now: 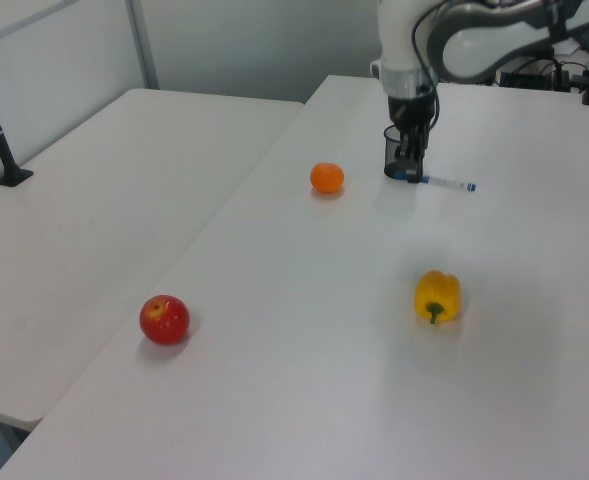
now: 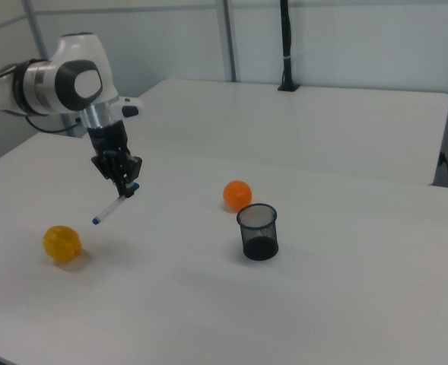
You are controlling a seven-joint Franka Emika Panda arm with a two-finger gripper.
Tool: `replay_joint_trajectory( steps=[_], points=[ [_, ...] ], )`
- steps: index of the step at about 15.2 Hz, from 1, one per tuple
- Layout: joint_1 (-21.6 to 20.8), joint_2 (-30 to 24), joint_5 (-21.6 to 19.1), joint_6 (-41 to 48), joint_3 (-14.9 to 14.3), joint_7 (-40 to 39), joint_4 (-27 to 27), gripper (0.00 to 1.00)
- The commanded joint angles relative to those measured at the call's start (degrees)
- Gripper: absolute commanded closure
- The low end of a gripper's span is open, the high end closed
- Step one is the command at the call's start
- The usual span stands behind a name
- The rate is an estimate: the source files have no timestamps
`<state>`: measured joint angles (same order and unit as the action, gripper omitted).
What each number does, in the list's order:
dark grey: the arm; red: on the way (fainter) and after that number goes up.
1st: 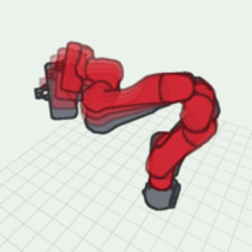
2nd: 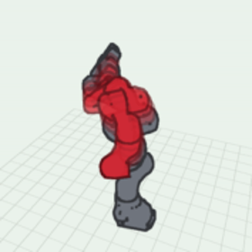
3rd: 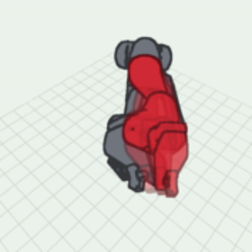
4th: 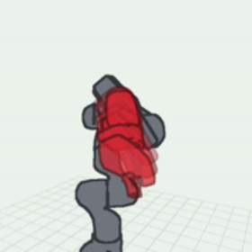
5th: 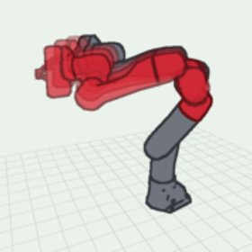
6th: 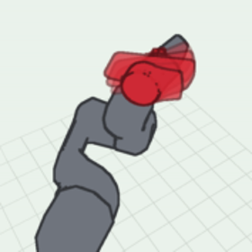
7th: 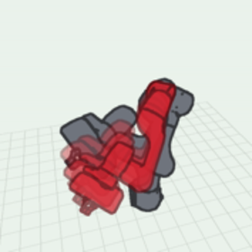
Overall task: Place marker
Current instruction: 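Lift the marker and carry it toward the black mesh pen cup, then lower the marker into the pen cup and open the gripper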
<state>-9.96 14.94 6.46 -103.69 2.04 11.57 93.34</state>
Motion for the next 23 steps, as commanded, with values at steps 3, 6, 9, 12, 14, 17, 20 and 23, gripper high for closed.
replay_joint_trajectory(
  steps=[3, 6, 9, 12, 14, 17, 20, 23],
  points=[
    [4.33, -0.53, -0.92, 2.27, -2.82, -6.01, -2.01, 0.87],
    [5.83, -0.44, -1.19, 1.74, -7.12, -10.93, -3.34, 0.87],
    [9.68, 0.17, -1.45, -4.46, -8.63, -13.76, -5.0, 0.87],
    [11.45, 0.61, -1.28, -11.86, -8.72, -13.85, -4.66, 0.87],
    [12.6, 1.22, -1.28, -16.78, -8.72, -13.94, -4.13, 0.87],
    [13.39, 2.19, -1.1, -26.26, -8.72, -13.68, -2.73, 0.87],
    [14.53, 4.74, -0.75, -35.24, -8.72, -13.41, -2.55, 0.87],
    [15.41, 6.58, -0.66, -42.97, -8.72, -13.24, -1.5, 0.87]
  ],
)
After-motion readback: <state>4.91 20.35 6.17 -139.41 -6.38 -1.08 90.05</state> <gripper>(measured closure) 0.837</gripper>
